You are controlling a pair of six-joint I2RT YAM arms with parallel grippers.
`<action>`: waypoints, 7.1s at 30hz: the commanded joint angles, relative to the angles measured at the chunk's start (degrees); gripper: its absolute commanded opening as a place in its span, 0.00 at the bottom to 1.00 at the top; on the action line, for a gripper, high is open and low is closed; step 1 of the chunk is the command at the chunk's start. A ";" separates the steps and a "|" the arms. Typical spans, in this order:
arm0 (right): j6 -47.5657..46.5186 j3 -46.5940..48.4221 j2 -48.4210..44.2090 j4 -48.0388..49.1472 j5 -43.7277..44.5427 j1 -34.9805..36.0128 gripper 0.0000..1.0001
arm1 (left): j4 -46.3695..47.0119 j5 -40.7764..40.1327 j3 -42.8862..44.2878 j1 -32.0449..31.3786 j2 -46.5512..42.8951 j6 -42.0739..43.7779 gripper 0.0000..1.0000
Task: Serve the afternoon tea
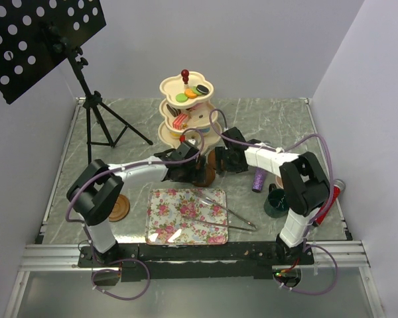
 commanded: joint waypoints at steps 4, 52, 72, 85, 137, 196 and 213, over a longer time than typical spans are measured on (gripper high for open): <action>1.03 4.78 2.89 -1.39 4.63 -0.02 0.83 | 0.36 2.24 4.40 -0.25 5.30 1.06 0.83; -5.03 -3.74 -11.17 0.01 -12.76 -0.02 0.84 | -25.04 -12.59 -20.55 22.78 -38.45 -26.18 1.00; -6.25 -1.46 -8.44 -2.00 -7.32 4.11 0.82 | -18.89 -21.48 -24.77 27.26 -26.16 -21.61 1.00; -6.87 -1.63 -8.70 -2.45 -7.84 4.11 0.82 | -16.17 -21.83 -27.23 28.14 -23.87 -21.88 0.99; 8.33 -6.12 -3.87 4.23 -11.10 0.95 0.82 | 2.30 3.13 8.36 2.74 11.46 -13.53 0.59; -29.89 -13.50 -30.95 -4.56 -2.30 -39.66 0.61 | -9.74 3.83 -5.52 36.05 -35.91 12.75 1.00; -29.73 -13.33 -25.50 -5.87 -7.23 -39.66 0.29 | -11.77 2.43 -5.52 36.05 -39.07 14.07 1.00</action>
